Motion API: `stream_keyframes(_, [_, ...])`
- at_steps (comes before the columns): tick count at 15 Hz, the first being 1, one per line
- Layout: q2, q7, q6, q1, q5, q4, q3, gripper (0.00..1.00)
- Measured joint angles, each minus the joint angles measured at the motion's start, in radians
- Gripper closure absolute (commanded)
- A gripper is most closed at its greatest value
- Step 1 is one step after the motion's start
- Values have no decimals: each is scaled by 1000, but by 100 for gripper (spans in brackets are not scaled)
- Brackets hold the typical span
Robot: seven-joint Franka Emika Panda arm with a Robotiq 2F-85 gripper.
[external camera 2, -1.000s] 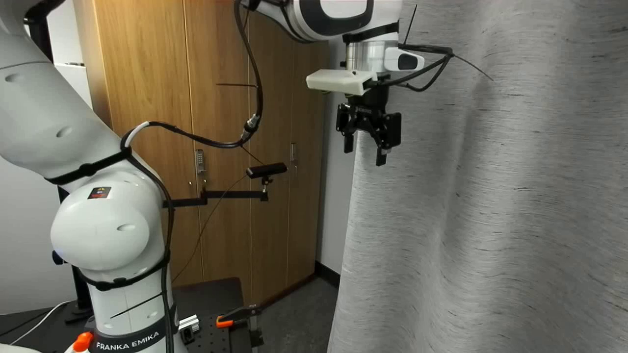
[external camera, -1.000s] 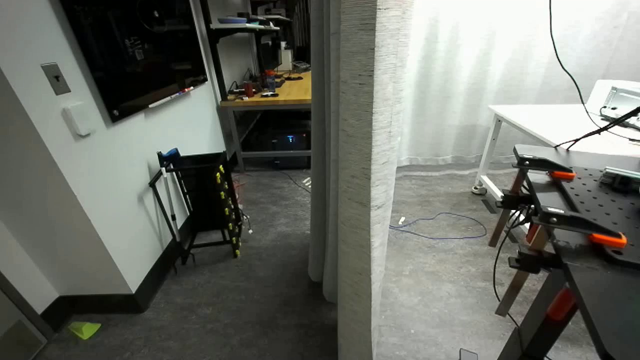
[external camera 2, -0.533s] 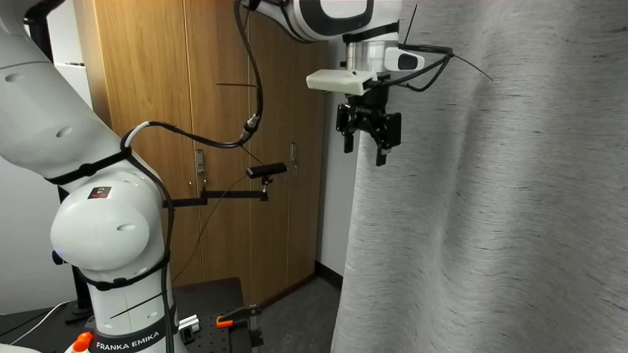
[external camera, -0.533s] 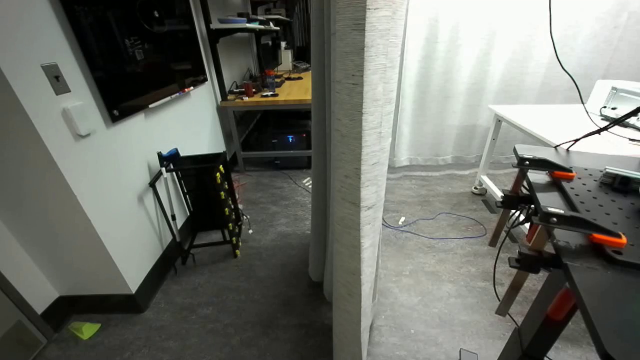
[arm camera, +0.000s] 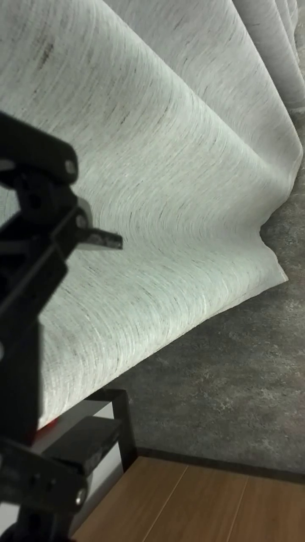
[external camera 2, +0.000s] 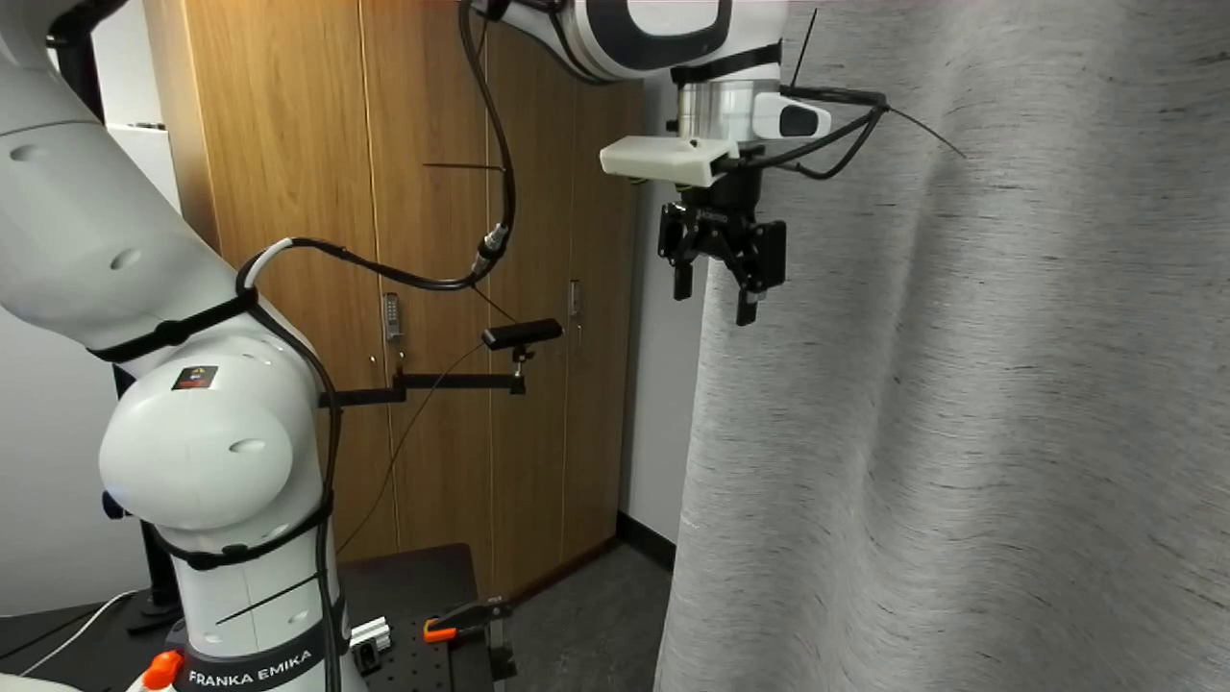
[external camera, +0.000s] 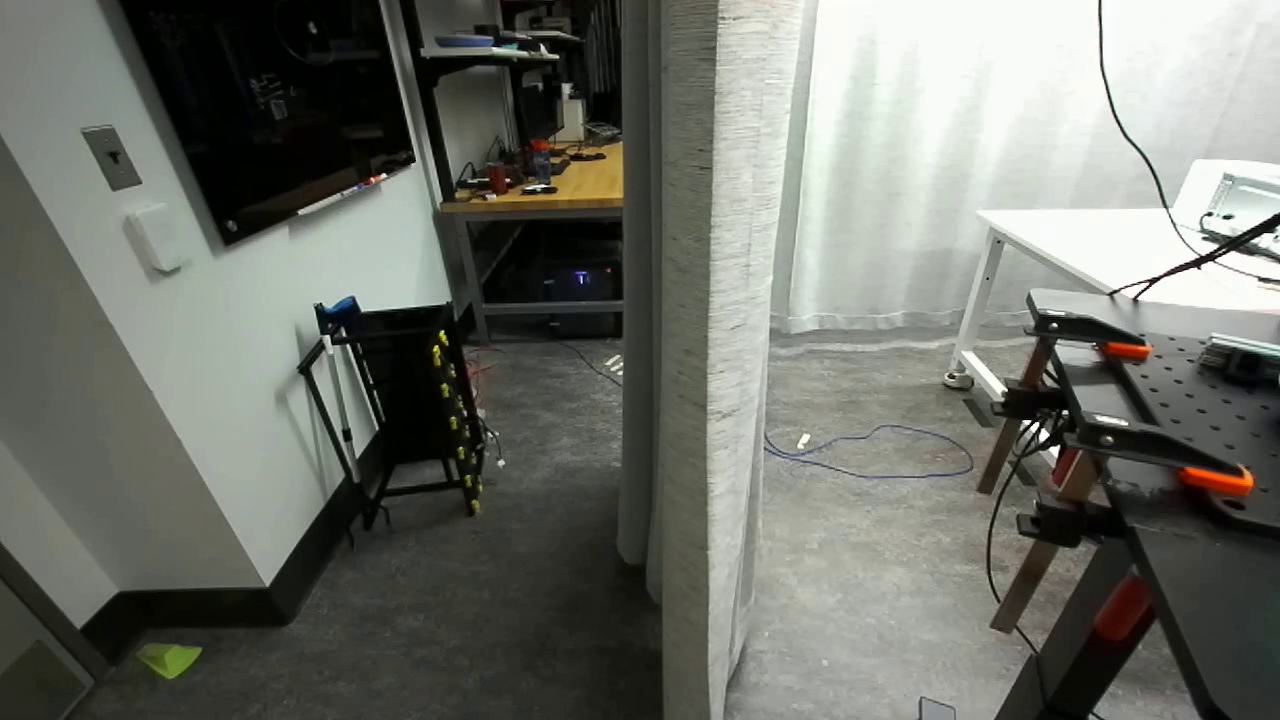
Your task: Close the curtain
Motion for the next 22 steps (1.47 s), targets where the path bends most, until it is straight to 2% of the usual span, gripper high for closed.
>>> stream_keyframes(14, [1,0,4,-6,-5,-6,10,0])
stream_keyframes(22, [-10,-65,114,12,-11,-11,54,0])
